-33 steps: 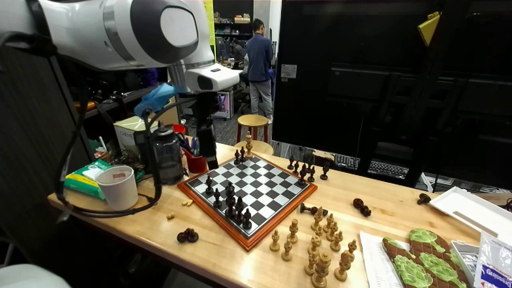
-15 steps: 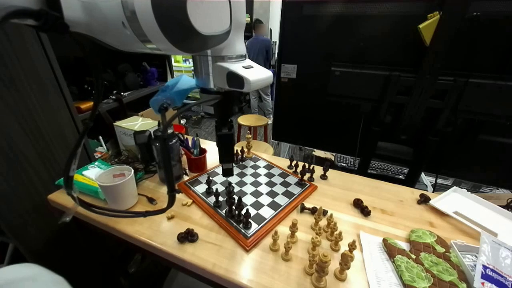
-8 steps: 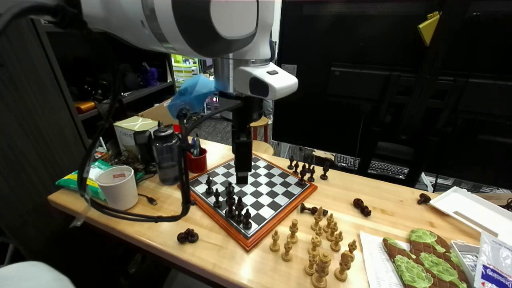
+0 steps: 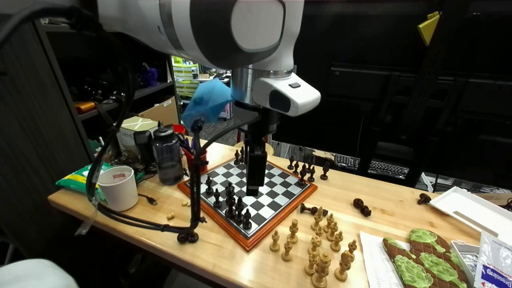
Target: Pick up a brown chess piece and put it on the chess board
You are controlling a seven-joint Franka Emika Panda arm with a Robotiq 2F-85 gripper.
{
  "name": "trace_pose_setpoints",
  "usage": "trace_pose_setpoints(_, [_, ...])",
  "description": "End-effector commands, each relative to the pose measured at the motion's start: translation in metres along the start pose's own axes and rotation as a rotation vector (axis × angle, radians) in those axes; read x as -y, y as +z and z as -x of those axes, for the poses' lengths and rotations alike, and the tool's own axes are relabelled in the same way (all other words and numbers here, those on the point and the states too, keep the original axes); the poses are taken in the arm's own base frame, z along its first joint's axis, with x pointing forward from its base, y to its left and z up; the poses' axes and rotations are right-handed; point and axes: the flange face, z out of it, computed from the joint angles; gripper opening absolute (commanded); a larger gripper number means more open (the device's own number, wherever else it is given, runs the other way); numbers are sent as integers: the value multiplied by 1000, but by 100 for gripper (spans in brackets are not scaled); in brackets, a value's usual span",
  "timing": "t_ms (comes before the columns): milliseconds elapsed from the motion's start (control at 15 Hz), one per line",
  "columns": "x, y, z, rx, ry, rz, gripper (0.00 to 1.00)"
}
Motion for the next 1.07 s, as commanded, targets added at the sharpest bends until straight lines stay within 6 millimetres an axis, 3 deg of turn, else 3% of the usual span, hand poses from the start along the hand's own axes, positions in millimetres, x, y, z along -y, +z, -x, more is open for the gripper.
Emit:
trace_pose_setpoints(0, [-14, 5, -10, 41, 15, -36, 100])
trace_pose_setpoints(1000, [-39, 31, -50, 110, 98, -44, 100])
